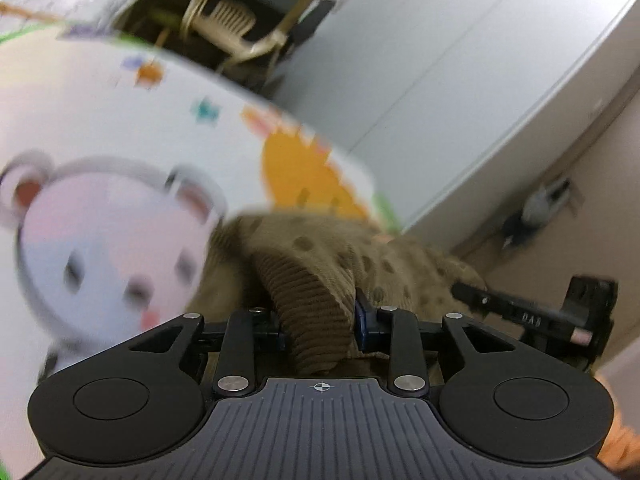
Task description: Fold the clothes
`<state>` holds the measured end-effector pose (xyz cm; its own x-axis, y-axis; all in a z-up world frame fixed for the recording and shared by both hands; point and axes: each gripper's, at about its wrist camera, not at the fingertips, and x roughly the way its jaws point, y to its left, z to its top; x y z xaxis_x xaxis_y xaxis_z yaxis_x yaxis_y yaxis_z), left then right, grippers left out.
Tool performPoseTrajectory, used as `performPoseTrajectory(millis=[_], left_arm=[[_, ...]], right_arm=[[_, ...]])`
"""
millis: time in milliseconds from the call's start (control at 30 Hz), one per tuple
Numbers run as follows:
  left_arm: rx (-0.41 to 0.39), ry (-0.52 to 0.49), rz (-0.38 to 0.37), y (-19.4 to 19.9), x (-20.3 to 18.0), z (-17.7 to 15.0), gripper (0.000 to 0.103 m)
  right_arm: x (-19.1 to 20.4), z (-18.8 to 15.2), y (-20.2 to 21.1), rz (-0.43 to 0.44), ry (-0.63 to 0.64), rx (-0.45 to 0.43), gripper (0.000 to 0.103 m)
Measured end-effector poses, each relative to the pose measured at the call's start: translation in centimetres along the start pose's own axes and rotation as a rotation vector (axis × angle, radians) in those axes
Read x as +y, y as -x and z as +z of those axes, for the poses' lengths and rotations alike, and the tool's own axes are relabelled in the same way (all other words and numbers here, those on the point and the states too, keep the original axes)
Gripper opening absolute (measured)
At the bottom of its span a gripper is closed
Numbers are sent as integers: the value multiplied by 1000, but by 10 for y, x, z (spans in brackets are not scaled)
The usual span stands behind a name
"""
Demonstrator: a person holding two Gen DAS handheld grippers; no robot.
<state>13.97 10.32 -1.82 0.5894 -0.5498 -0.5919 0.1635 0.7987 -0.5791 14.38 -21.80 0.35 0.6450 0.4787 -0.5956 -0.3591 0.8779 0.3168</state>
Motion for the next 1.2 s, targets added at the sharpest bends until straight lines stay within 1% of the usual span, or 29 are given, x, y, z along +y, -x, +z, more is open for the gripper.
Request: performPoseTrajectory(millis=[33,100,133,167,200,267,300,333,367,400,433,467,500,567,600,633,667,700,733,767,833,900,933,1000,1067,1100,1133,1167,1200], left_arm=[[38,-6,22,-3,3,-12,33],[59,-1,22,0,9,-21,40],[67,2,21,1,13,-25,43],[43,13,-6,5,14,-20,58],[14,24,-36,9,14,-12,76],[-45,46,-96,17,16,2,88],[-74,57,-126,21,16,9,90],[-82,77,-147,17,17,17,91],[-71,108,-155,8,20,23,93],[-56,139,-162,-1,23,29,93],[-27,149,-161,-12,26,32,93],[5,156,-159,-23,29,35,93],[36,163,-158,-34,31,37,93],[61,157,-177,-52,34,43,93],[73,153,-187,-61,36,45,93],[52,150,-183,-65,35,56,93],[28,148,-178,-69,33,68,93],[4,146,-173,-73,32,80,90],[-21,143,-168,-76,31,92,87],[-64,123,-150,-75,26,110,86],[-129,96,-154,-70,20,140,86],[-162,36,-147,-65,12,160,87],[-161,14,-133,-65,11,164,88],[-126,3,-119,-69,14,163,89],[-89,9,-114,-75,25,152,90],[-73,14,-108,-78,32,145,90],[-64,27,-115,-79,37,139,90],[-56,40,-123,-80,43,133,90],[-48,54,-132,-80,48,127,90]], right_arm=[[-3,-5,3,-1,-9,10,23],[-8,-16,9,-3,-28,29,37],[-9,-17,12,-4,-33,25,42],[-8,-10,16,-3,-29,-5,53],[-7,-2,18,1,-21,-28,61],[-8,13,8,19,-37,-31,64],[-11,19,0,34,-59,-15,64],[-16,23,-10,58,-97,20,64],[-20,25,-22,86,-133,61,64],[-23,24,-34,118,-163,109,64],[-24,22,-45,144,-176,145,64],[-22,21,-55,162,-172,161,64],[-19,23,-63,175,-160,158,64],[-13,26,-78,201,-135,152,64],[-10,27,-86,214,-123,149,61],[-8,32,-92,221,-111,135,60],[-8,43,-94,218,-101,104,58],[-8,54,-97,215,-91,72,53],[-8,66,-99,212,-81,40,52],[-8,77,-101,208,-72,8,52],[-9,98,-106,196,-48,-47,52],[-14,107,-113,165,-34,-39,52],[-18,107,-117,157,-41,-15,52],[-25,99,-125,143,-43,28,54],[-29,85,-133,134,-46,68,55],[-30,77,-135,144,-53,87,56],[-31,69,-137,154,-59,105,58],[-30,62,-137,161,-59,116,62],[-26,58,-134,162,-44,113,63]])
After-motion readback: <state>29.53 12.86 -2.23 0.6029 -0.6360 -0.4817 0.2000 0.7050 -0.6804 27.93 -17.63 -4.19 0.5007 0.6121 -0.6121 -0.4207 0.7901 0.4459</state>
